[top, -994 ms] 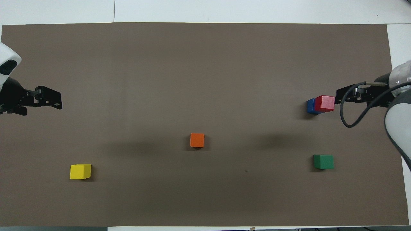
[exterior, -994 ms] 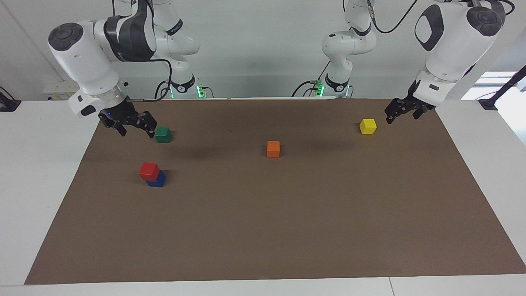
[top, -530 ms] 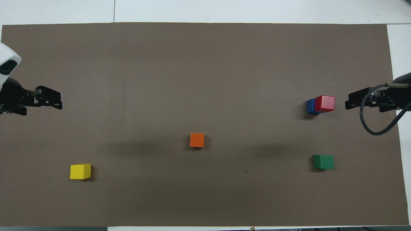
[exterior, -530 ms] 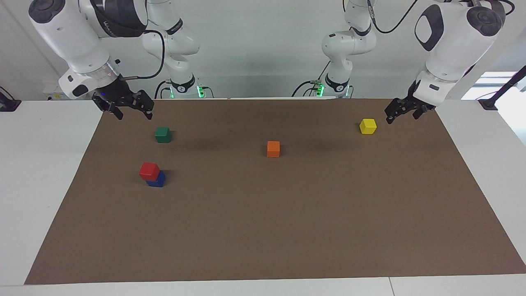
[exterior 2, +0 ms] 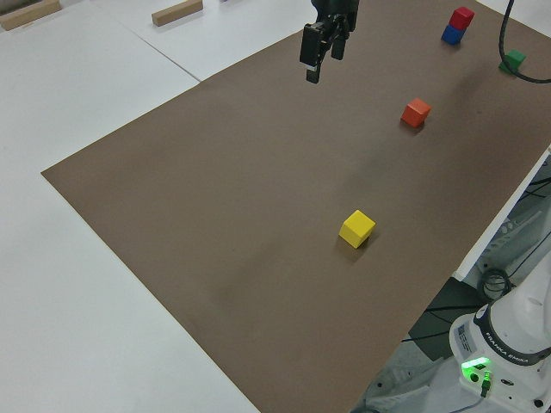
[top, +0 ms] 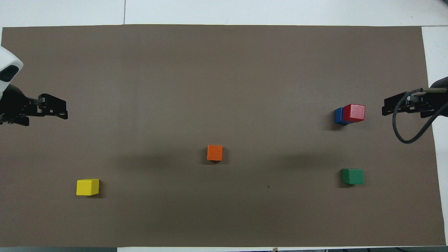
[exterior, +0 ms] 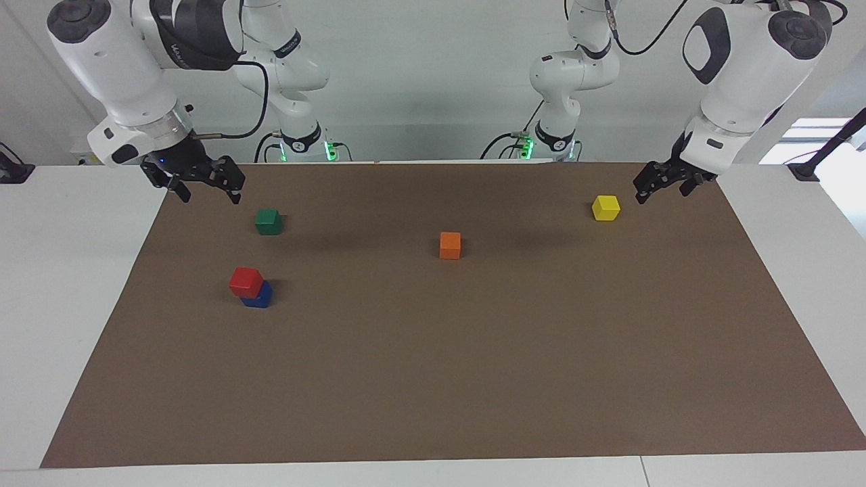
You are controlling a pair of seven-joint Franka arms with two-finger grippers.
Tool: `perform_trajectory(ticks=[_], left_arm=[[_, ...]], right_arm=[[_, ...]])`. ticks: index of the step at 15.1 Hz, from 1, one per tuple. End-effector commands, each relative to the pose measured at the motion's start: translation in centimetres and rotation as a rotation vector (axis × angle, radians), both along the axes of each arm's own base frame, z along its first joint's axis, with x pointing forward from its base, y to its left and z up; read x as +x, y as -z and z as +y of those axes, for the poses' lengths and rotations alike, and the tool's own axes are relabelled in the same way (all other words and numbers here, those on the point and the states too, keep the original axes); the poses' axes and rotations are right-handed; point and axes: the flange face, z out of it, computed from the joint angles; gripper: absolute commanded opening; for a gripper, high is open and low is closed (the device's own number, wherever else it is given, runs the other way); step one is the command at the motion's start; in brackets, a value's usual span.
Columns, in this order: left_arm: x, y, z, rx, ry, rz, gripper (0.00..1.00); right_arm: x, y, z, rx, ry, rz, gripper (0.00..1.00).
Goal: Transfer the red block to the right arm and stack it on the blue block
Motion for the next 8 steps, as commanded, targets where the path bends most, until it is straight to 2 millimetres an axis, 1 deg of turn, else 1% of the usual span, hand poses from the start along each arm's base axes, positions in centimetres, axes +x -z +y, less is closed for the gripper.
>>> perform_trajectory(ticks=[1, 6, 8], left_arm=[[-0.15, -0.38, 0.14, -0.008, -0.003, -0.014, 1.0], [-0.15, -0.38, 0.14, -0.008, -0.003, -0.014, 1.0], [-0.13, -0.39, 0.13, -0.008, -0.003, -0.016, 1.0]], right_arm=[[0.41, -0.24, -0.45, -0.012, -0.014, -0.008, 1.0], [0.53, -0.34, -0.65, -0.023, -0.021, -0.02, 1.0], [0.53, -0.35, -0.81, -0.046, -0.052, -0.018, 1.0]])
